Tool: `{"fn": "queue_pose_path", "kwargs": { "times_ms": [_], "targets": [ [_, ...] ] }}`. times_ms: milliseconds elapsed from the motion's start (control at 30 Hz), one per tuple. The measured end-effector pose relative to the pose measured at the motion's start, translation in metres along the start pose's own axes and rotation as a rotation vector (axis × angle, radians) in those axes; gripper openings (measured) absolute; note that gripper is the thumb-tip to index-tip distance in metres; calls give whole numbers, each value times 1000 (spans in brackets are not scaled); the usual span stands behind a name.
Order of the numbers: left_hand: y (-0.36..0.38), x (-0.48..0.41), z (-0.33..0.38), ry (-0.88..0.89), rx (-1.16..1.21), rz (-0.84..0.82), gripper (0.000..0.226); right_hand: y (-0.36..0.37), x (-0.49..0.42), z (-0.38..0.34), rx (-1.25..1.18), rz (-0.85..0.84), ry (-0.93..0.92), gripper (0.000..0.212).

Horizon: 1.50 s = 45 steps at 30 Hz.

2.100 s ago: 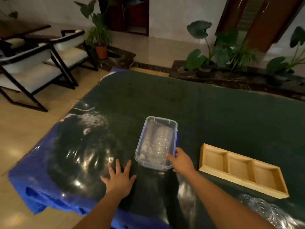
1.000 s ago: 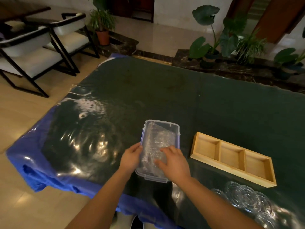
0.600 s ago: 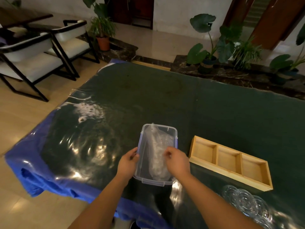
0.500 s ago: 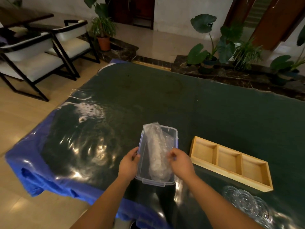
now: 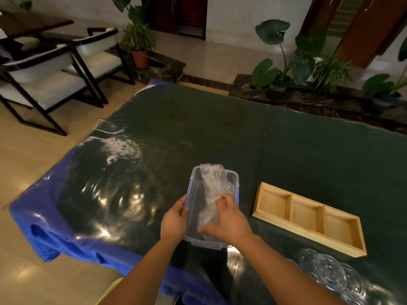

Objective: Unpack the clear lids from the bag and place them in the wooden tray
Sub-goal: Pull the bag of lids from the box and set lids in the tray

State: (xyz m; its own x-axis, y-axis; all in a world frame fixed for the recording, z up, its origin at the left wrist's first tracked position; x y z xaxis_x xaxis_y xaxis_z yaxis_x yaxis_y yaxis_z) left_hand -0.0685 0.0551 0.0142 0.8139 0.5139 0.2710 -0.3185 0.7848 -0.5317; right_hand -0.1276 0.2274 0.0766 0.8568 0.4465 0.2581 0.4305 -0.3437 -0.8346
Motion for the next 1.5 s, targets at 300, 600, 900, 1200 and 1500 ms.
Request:
{"fn": "queue_pose_path", "kwargs": {
  "times_ms": [300, 600, 900, 1200, 1500],
  "targets": [
    [-3, -3, -1, 7, 13, -31, 42, -34, 8, 44, -1147, 304, 228, 15],
    [-15, 11, 73, 190, -494, 71, 30, -28, 15, 45, -1815, 46, 305, 39],
    [1, 28, 125, -74, 447, -52, 13, -42, 25, 37, -1245, 110, 182, 43],
    [5, 28, 142, 11, 451, -32, 35, -94, 31, -7, -159, 351, -168, 69],
    [-4, 31, 147, 58, 545, -111, 33, -105, 30, 8, -610, 258, -23, 15]
  ]
}}
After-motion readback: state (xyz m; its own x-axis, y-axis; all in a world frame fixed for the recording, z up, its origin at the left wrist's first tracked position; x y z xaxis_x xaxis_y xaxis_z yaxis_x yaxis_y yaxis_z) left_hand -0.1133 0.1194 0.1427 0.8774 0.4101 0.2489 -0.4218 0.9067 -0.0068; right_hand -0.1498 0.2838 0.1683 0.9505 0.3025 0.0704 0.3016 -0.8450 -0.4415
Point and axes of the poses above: each hand's wrist, its own x-axis away from the middle knuckle, its own y-axis out of the palm, z = x × y, the point moved 6 cm from there along -x, towards the middle knuckle, and after that the axes turned 7 degrees about -x, right-handed, at the moved point
